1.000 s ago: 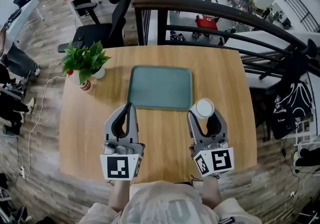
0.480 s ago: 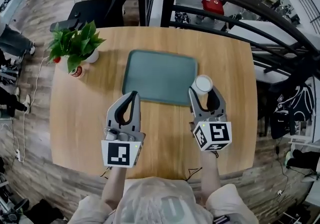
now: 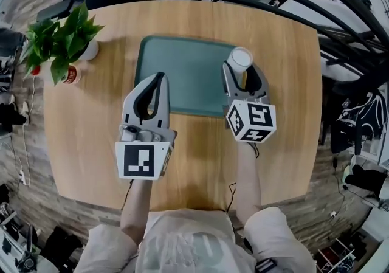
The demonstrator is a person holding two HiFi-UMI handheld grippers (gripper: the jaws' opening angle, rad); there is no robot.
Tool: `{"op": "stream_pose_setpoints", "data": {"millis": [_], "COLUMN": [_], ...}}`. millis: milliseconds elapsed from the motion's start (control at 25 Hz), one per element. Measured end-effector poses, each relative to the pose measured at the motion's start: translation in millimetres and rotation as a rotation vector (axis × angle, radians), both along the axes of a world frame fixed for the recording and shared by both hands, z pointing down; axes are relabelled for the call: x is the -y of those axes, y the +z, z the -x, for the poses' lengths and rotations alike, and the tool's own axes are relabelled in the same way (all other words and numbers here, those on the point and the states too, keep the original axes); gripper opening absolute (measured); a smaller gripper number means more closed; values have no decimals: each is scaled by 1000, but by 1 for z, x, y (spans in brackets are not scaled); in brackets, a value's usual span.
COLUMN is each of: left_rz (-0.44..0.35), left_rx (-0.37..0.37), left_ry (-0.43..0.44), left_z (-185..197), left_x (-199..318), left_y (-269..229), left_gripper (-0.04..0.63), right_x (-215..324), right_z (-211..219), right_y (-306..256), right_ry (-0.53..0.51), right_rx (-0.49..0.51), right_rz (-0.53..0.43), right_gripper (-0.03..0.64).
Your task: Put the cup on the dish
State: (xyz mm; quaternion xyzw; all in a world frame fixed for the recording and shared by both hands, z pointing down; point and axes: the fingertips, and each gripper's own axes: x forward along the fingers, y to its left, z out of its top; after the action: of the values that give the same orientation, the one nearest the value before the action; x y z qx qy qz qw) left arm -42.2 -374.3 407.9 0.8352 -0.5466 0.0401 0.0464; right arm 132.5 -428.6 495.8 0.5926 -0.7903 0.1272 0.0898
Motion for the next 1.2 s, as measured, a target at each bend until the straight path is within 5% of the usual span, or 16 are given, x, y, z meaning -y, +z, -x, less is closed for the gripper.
{"op": "stream_pose_setpoints", "data": {"millis": [800,1200], "left_rz": [155,141], "left_rx": [15,36], "left_ry": [3,16], "left_z": [-14,-19], "left_x": [21,18], "left_y": [72,69], "left_gripper": [9,9], "right_x": [62,54], "right_z": [18,15], "right_y": [85,92], "right_ry": [54,92], "right_rx": [-170,-169], "right_rz": [132,202], "right_gripper": [253,253]}}
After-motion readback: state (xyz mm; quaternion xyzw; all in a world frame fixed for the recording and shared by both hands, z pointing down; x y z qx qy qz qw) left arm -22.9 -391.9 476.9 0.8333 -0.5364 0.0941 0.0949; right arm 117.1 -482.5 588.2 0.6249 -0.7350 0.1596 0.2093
